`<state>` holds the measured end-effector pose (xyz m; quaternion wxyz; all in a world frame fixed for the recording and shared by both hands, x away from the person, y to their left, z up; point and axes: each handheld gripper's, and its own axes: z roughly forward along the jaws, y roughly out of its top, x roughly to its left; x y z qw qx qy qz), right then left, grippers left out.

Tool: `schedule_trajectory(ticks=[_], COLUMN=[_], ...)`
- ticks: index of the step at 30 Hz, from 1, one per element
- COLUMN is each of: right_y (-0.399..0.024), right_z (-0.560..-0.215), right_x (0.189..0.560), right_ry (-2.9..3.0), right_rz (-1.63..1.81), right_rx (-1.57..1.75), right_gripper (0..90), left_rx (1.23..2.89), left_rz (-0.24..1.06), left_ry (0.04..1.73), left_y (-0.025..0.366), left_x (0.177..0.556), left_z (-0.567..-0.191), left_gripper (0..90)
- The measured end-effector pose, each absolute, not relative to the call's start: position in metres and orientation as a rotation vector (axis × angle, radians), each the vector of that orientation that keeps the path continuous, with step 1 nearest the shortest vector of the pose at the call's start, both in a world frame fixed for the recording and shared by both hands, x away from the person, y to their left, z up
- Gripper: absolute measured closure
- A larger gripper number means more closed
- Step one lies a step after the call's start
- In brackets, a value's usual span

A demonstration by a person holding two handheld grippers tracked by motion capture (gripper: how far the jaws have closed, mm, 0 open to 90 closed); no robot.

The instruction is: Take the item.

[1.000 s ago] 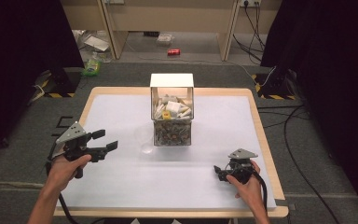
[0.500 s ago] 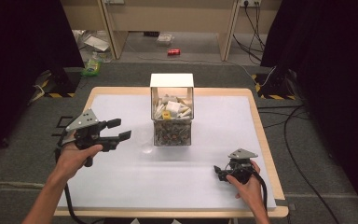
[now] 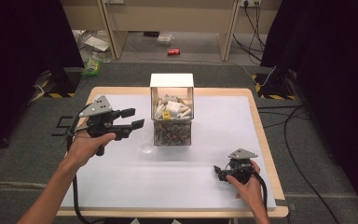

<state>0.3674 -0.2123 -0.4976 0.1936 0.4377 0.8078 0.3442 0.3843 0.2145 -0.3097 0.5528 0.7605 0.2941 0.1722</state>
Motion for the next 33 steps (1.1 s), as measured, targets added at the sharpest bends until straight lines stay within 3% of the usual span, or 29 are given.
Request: schedule_trajectory(ticks=[12, 33], right_y=[-0.212, -0.212], right_z=[-0.498, -0.498], right_x=[0.367, 0.367], right_ry=[2.265, 2.266], right_rz=[0.965, 0.962], right_rx=[1.225, 1.223], right_gripper=[14.8, 14.8], left_rx=[1.818, 1.859], left_rz=[0.412, 0.422], left_ry=[0.680, 0.716], left_y=[0.178, 0.144], left_x=[0.399, 0.425], left_z=[-0.298, -0.294], left_gripper=[51.2, 50.1])
